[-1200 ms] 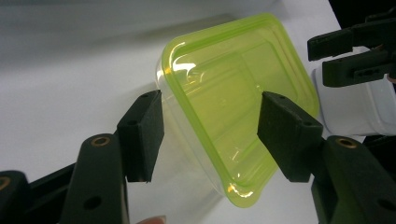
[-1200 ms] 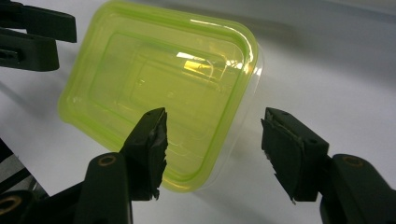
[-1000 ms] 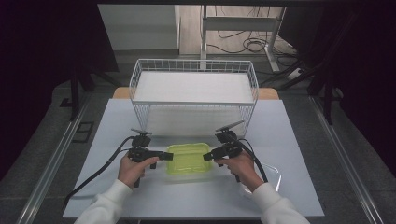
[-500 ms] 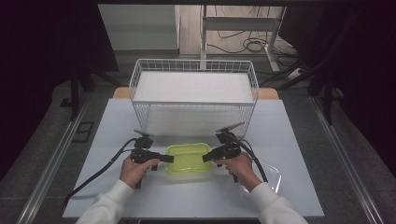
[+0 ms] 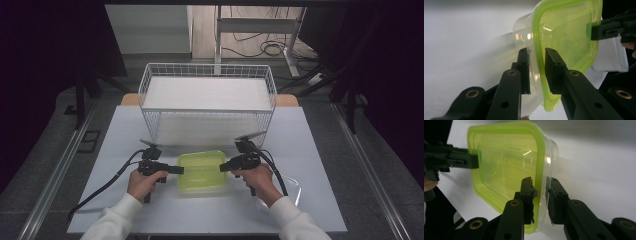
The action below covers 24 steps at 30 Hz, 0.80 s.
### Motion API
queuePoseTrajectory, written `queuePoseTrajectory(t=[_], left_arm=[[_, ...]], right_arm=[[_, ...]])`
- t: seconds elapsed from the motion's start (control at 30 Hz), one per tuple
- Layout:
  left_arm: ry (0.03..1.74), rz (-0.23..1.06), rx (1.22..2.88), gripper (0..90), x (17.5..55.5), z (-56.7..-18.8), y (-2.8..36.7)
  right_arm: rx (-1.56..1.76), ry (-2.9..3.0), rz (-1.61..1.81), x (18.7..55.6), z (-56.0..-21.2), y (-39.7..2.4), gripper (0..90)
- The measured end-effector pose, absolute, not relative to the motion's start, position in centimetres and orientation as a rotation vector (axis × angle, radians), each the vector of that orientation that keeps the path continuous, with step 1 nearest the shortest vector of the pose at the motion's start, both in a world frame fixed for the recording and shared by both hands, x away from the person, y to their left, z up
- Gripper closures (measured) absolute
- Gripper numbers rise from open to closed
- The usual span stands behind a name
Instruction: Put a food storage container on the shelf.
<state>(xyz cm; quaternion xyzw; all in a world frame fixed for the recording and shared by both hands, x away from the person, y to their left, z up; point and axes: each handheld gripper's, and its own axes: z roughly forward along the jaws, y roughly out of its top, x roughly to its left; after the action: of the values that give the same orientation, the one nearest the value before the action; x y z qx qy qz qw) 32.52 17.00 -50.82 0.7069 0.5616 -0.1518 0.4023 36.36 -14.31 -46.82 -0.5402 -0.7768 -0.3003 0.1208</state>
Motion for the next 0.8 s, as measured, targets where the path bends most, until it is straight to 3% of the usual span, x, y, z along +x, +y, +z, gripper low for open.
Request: queuePoseTrajectory(t=[0.8], left_arm=[[1.258,-0.341,1.757,77.1,31.2,-48.5,17.2]], right_arm=[[-1.465,-2.350,-1.046,34.3,-44.4,-15.8,77.8]])
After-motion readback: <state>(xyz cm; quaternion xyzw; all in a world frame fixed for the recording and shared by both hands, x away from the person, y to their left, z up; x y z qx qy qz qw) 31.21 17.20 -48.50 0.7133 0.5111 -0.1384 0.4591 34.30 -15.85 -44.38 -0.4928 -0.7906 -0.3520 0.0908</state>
